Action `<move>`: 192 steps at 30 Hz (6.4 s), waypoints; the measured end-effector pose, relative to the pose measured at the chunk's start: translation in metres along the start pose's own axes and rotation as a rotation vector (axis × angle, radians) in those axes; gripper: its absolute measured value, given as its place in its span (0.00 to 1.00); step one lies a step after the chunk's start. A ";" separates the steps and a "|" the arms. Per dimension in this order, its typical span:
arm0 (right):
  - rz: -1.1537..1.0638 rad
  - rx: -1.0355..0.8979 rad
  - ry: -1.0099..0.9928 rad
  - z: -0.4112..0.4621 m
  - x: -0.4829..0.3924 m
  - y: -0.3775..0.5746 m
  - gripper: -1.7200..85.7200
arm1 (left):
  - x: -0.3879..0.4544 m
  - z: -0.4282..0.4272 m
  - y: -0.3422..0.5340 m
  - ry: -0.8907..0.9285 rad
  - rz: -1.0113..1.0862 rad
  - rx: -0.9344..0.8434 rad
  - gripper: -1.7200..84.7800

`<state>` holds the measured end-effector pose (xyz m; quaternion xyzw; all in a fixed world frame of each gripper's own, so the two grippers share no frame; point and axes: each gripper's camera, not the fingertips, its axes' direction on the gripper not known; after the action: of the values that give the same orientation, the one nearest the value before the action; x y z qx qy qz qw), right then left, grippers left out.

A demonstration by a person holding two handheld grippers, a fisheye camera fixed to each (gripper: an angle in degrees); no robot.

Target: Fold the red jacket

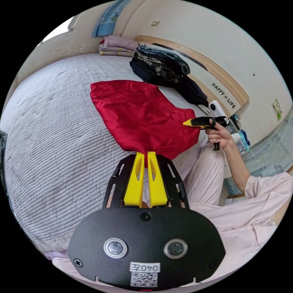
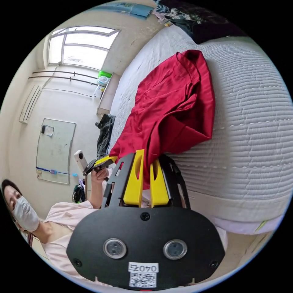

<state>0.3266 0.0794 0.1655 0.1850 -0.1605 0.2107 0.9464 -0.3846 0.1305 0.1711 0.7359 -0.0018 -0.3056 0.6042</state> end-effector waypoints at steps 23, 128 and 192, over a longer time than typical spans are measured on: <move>-0.140 -0.066 0.001 -0.037 -0.087 0.013 0.02 | -0.014 -0.118 0.060 0.142 -0.045 0.118 0.01; -0.645 -0.070 0.880 0.168 -0.287 -0.092 0.12 | 0.383 -0.091 -0.220 -0.908 0.155 0.041 0.01; -0.355 -0.243 0.676 0.125 -0.186 -0.116 0.01 | 0.167 0.001 -0.409 -0.166 0.256 -0.013 0.01</move>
<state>0.1914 -0.1338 0.1715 0.0168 0.1705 0.0725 0.9825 -0.3996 0.1783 -0.2680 0.6980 -0.1435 -0.2856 0.6408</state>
